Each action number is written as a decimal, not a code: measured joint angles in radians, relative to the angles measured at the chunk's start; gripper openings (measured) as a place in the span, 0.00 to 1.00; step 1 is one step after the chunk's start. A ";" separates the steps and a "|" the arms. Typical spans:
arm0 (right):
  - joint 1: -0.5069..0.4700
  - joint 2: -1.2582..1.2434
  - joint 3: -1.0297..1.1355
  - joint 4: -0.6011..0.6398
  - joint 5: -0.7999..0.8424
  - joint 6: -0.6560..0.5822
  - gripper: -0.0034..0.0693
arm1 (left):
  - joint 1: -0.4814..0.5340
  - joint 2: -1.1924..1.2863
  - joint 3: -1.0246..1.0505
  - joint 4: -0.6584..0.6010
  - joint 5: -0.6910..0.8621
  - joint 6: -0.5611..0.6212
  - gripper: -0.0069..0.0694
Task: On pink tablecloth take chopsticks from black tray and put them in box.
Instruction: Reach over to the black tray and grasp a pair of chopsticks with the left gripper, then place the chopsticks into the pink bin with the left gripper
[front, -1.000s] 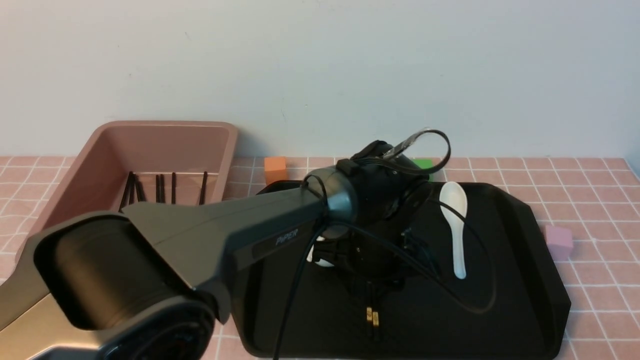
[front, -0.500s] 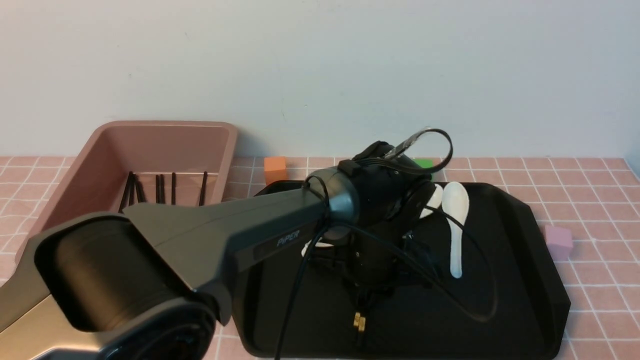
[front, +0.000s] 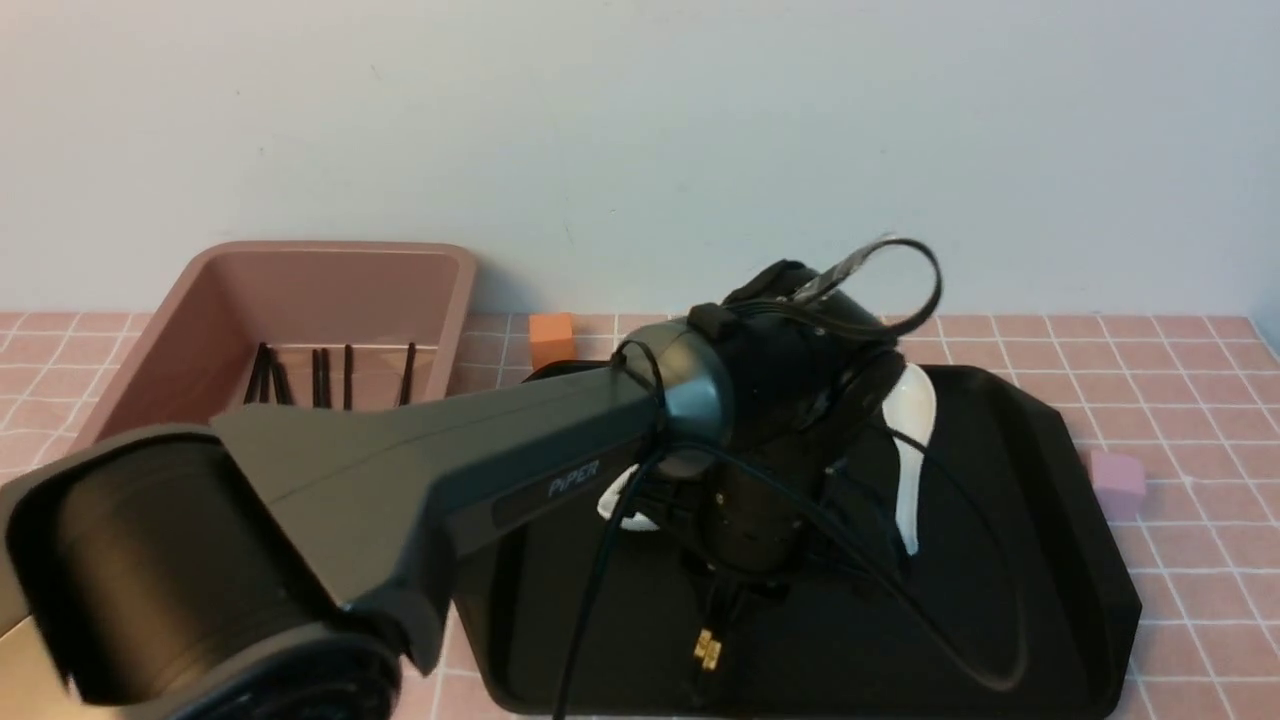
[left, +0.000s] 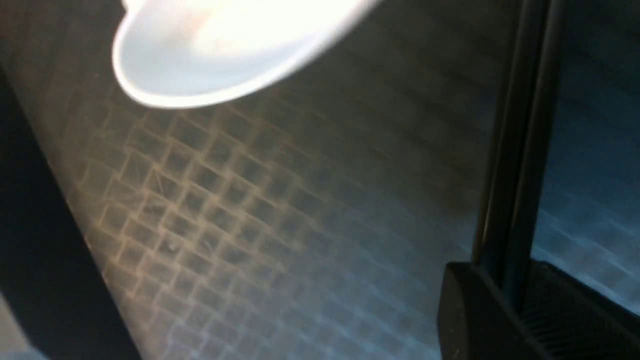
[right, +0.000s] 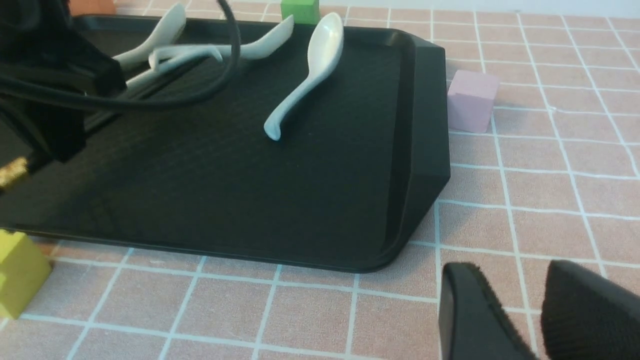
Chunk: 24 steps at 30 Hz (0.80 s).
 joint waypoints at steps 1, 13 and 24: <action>0.000 0.000 0.000 0.000 0.000 0.000 0.38 | -0.008 -0.010 0.000 0.002 0.000 0.003 0.24; 0.000 0.000 0.000 0.000 0.000 0.000 0.38 | -0.026 -0.170 0.003 -0.042 0.012 0.037 0.24; 0.000 0.000 0.000 0.000 0.000 0.000 0.38 | 0.070 -0.432 0.112 0.094 0.020 0.058 0.24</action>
